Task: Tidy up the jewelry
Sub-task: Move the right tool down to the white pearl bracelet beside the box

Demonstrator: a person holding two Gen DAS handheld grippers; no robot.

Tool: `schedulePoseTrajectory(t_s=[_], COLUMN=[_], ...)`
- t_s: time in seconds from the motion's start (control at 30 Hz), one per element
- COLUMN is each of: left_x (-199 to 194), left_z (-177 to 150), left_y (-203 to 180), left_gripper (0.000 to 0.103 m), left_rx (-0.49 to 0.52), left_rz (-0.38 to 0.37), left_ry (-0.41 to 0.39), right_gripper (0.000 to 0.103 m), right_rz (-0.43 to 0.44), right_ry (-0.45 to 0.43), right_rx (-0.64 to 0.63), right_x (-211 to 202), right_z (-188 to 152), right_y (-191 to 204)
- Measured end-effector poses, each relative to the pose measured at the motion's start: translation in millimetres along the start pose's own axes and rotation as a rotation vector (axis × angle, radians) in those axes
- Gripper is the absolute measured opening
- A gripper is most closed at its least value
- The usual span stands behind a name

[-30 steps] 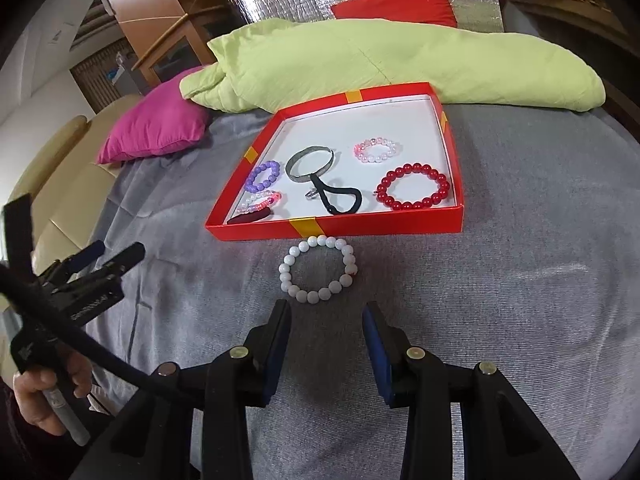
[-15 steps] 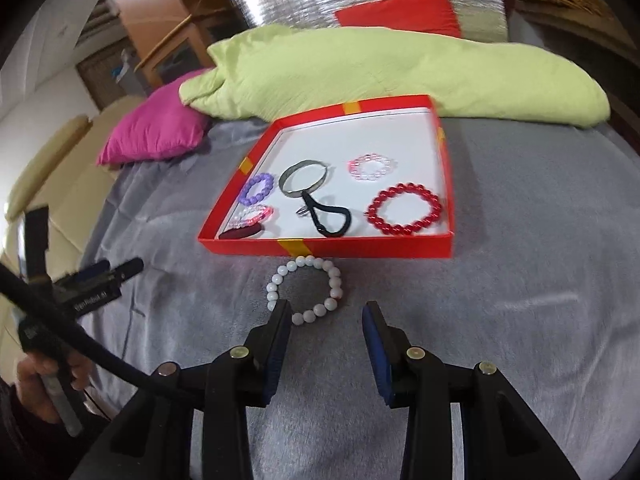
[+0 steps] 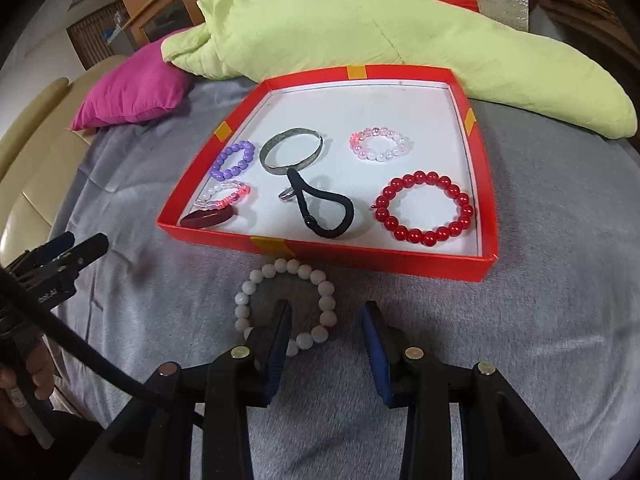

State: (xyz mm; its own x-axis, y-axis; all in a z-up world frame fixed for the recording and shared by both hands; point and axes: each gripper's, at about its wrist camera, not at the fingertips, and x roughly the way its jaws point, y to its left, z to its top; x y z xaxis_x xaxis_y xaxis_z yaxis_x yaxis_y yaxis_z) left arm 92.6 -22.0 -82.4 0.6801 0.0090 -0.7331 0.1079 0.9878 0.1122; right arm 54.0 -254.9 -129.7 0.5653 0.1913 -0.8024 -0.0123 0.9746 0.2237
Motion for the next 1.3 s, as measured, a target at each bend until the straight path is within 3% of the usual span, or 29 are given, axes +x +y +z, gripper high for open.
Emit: schedulePoseTrajectory(t_s=[0.4, 0.7, 1.0, 1.3], left_x=[7, 6, 5, 4], left_z=[5, -1, -2, -3], left_y=[-18, -32, -30, -30], left_gripper=[0.083, 0.083, 0.083, 0.083], left_rx=[0.024, 0.076, 0.075, 0.076], left_rz=[0.002, 0.015, 0.016, 0.014], left_ry=[0.005, 0.001, -0.003, -0.006], right_gripper=[0.014, 0.011, 0.011, 0.013], right_rz=[-0.026, -0.053, -0.118, -0.148], right_ry=[0.01, 0.001, -0.02, 0.023], right_rx=[-0.073, -0.097, -0.032, -0.03], right_x=[8, 0, -17, -7], right_z=[0, -9, -16, -16], right_y=[11, 12, -11, -12])
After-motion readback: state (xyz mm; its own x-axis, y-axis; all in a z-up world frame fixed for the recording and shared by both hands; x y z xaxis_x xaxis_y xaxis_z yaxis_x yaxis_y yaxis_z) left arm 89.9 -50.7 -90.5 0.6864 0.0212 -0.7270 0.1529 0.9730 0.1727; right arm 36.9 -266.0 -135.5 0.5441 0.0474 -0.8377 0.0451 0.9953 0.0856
